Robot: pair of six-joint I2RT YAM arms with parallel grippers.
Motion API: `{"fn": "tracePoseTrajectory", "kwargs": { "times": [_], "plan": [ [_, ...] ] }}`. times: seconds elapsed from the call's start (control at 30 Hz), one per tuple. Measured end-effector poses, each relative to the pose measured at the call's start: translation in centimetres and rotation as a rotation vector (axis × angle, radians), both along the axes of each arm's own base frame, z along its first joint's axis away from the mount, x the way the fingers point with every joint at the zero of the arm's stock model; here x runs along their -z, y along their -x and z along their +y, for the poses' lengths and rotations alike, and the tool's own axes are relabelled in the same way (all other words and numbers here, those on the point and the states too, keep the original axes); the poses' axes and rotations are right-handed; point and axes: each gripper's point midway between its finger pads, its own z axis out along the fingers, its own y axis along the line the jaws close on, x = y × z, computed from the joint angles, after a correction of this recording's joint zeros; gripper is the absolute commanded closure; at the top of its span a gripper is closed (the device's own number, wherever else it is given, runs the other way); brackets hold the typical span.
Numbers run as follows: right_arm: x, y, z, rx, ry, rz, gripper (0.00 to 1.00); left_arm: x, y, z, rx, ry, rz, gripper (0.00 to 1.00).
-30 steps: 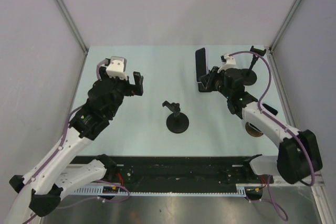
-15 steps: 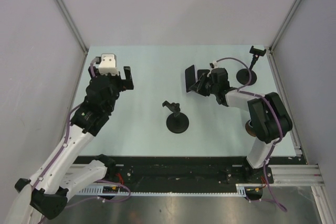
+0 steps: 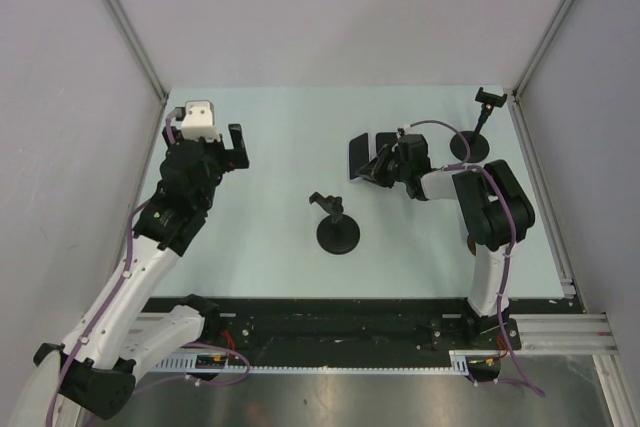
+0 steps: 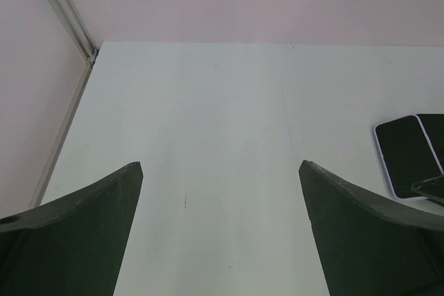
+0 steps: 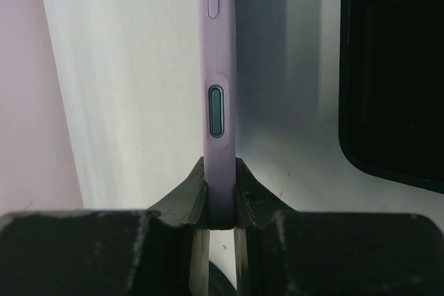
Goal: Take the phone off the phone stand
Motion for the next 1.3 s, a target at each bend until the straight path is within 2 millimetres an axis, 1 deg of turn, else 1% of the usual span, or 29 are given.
{"fn": "tracePoseTrajectory", "kwargs": {
  "times": [0.07, 0.1, 0.13, 0.17, 0.23, 0.27, 0.33, 0.37, 0.4, 0.43, 0.47, 0.53, 0.57, 0.67, 0.8, 0.93, 1.0, 1.03, 1.1, 1.13, 1.2, 1.23, 1.3],
  "plan": [
    [0.3, 0.1, 0.0, -0.004, 0.000, 0.008, 0.89, 0.0, 0.0, -0.1, 0.006, 0.004, 0.000, 0.00],
    [0.4, 0.1, -0.1, -0.005, 0.002, 0.009, 0.80, 0.0, 0.0, -0.2, 0.011, 0.008, 0.000, 0.00],
    [0.3, 0.1, -0.1, -0.008, 0.002, 0.007, 0.76, 0.0, 0.0, -0.3, 0.015, 0.012, 0.000, 0.00],
    [0.3, 0.1, 0.0, -0.009, 0.004, 0.007, 0.68, 0.0, 0.0, -0.3, 0.019, 0.013, 0.001, 0.00],
    [0.4, 0.1, -0.2, -0.013, 0.018, 0.007, 0.60, 0.0, 0.0, -0.4, 0.023, 0.014, 0.001, 0.00],
    [0.6, 0.1, -0.3, -0.015, 0.029, 0.004, 0.53, 0.1, -0.1, -0.5, 0.025, 0.014, 0.002, 0.00],
    [0.9, 0.1, -0.5, -0.015, 0.052, 0.003, 0.47, 0.1, -0.1, -0.6, 0.031, 0.016, 0.002, 0.00],
    [1.1, 0.1, -0.8, -0.015, 0.070, 0.004, 0.42, 0.1, -0.1, -0.6, 0.035, 0.017, 0.003, 0.00],
    [1.1, 0.1, -0.8, -0.018, 0.078, 0.002, 0.39, 0.1, -0.1, -0.7, 0.037, 0.018, 0.003, 0.00],
    [0.9, 0.0, -1.0, -0.015, 0.090, -0.005, 0.36, 0.1, -0.1, -0.7, 0.038, 0.018, 0.003, 0.00],
    [0.7, 0.0, -1.1, -0.017, 0.105, -0.017, 0.30, 0.1, -0.1, -0.7, 0.039, 0.019, 0.003, 0.00],
    [0.4, 0.1, -1.4, -0.016, 0.148, -0.033, 0.23, 0.1, -0.1, -0.8, 0.042, 0.020, 0.004, 0.00],
    [0.3, 0.2, -1.6, -0.013, 0.167, -0.038, 0.18, 0.1, -0.1, -0.8, 0.044, 0.022, 0.004, 0.00],
    [0.2, 0.2, -2.1, -0.012, 0.242, -0.061, 0.10, 0.1, -0.1, -0.8, 0.044, 0.025, 0.004, 0.01],
    [-0.3, -0.3, -1.9, -0.024, 0.381, -0.119, 0.09, 0.1, -0.1, -0.9, 0.046, 0.026, 0.004, 0.00],
    [-0.8, -0.3, -0.9, -0.046, 0.520, -0.180, 0.10, 0.1, -0.1, -0.9, 0.047, 0.026, 0.005, 0.00],
    [-1.1, -0.2, -0.6, -0.054, 0.581, -0.203, 0.14, 0.2, -0.1, -0.9, 0.047, 0.026, 0.006, 0.00],
    [-1.1, -0.1, -0.5, -0.060, 0.616, -0.212, 0.18, 0.2, -0.1, -1.0, 0.049, 0.026, 0.007, 0.00],
    [-1.2, 0.2, -0.3, -0.071, 0.668, -0.225, 0.20, 0.2, -0.2, -1.0, 0.054, 0.026, 0.008, 0.00],
    [-1.2, 0.4, -0.2, -0.077, 0.683, -0.226, 0.24, 0.2, -0.2, -1.1, 0.057, 0.027, 0.009, 0.00],
    [-0.9, 1.0, -0.2, -0.092, 0.719, -0.217, 0.27, 0.2, -0.1, -1.2, 0.061, 0.027, 0.009, 0.00],
    [-0.6, 1.3, -0.3, -0.099, 0.733, -0.207, 0.31, 0.2, -0.1, -1.2, 0.062, 0.027, 0.009, 0.00],
    [-0.1, 2.1, -0.4, -0.115, 0.758, -0.183, 0.35, 0.3, -0.2, -1.2, 0.064, 0.028, 0.010, 0.00]
  ]
}}
